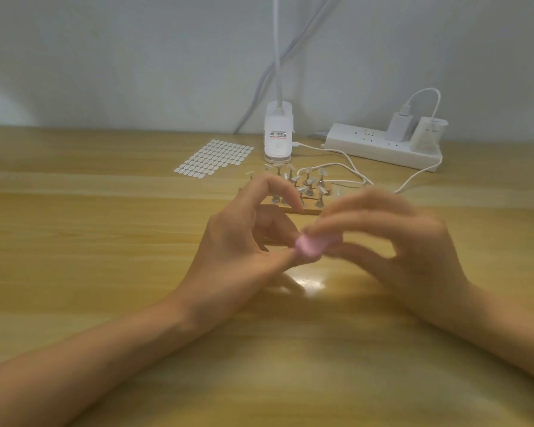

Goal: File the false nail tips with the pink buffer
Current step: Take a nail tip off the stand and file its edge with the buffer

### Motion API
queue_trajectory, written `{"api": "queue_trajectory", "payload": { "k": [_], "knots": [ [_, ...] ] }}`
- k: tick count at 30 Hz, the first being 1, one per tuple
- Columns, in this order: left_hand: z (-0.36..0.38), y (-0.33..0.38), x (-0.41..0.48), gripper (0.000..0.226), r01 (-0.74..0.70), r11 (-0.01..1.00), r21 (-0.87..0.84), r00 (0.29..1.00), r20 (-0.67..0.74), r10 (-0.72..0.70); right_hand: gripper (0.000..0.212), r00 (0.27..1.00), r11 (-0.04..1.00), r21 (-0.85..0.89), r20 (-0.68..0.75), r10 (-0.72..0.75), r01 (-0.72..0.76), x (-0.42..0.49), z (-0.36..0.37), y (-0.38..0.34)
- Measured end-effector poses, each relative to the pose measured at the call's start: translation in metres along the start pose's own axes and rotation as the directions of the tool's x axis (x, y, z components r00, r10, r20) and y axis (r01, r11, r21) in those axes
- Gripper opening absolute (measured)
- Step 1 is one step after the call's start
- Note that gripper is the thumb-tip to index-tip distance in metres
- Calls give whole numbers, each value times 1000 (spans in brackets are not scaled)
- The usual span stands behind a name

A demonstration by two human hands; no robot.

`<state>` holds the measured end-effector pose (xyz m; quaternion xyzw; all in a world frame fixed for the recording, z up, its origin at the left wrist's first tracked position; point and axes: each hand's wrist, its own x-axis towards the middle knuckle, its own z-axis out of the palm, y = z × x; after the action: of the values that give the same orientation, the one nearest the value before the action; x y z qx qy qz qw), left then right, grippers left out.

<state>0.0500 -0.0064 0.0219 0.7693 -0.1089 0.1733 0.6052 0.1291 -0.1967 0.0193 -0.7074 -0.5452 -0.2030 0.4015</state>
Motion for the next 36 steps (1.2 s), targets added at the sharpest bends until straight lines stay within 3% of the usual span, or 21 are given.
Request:
{"api": "queue_trajectory", "payload": {
  "k": [2, 5, 9, 12, 16, 19, 23, 26, 36],
  "knots": [
    [-1, -1, 0, 44, 0, 1000, 11, 1000, -19, 0, 18, 998, 998, 29, -36, 58, -57, 1, -2, 1],
    [0, -1, 0, 42, -12, 999, 32, 1000, 11, 12, 17, 999, 1000, 11, 34, -13, 13, -1, 1, -2],
    [-1, -2, 1, 43, -10, 1000, 0, 1000, -12, 10, 18, 999, 999, 19, -28, 44, -43, 0, -2, 1],
    [-1, -1, 1, 41, -18, 1000, 15, 1000, 9, 18, 18, 999, 1000, 5, 42, -24, 24, -1, 3, -2],
    [-1, -3, 1, 44, -8, 1000, 3, 1000, -17, 8, 21, 998, 998, 33, -32, 50, -49, 1, -2, 2],
    [0, -2, 1, 39, -17, 1000, 9, 1000, 13, 16, 17, 999, 999, 22, 42, -28, 28, -1, 2, -1],
    [-1, -3, 1, 43, -6, 1000, -2, 1000, -22, 6, 21, 997, 994, 77, -30, 75, -73, 2, -1, 3],
    [1, -2, 0, 39, -26, 1000, 14, 1000, 1, 26, 19, 1000, 996, 87, 15, 15, -16, 1, 0, 1],
    [1, -2, 1, 44, -32, 999, -31, 999, -31, 31, 22, 996, 990, 117, -28, 79, -75, 3, 0, 4]
  ]
}}
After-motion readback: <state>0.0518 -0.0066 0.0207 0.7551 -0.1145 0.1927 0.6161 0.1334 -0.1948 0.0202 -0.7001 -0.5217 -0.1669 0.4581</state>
